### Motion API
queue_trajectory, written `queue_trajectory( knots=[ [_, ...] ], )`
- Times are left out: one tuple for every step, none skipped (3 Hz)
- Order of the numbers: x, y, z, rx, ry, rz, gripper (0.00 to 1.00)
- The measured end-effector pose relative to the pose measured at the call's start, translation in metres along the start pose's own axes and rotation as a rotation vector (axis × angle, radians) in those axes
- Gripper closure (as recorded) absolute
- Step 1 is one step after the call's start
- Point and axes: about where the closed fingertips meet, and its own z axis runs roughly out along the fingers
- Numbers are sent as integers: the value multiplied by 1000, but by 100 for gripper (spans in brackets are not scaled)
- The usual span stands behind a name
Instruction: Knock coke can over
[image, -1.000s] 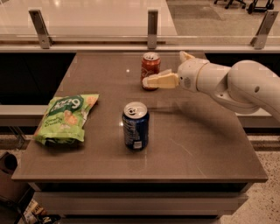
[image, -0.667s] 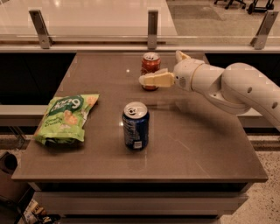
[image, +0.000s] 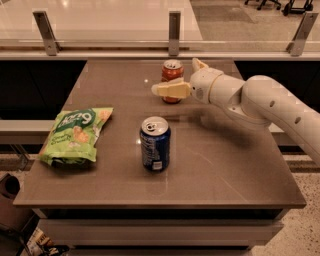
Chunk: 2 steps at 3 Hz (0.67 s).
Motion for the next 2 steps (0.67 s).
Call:
queue_trajectory(
  knots=[
    [9,7,13,-21,-6,24,0],
    [8,8,13,-24,-6,21,20]
  ],
)
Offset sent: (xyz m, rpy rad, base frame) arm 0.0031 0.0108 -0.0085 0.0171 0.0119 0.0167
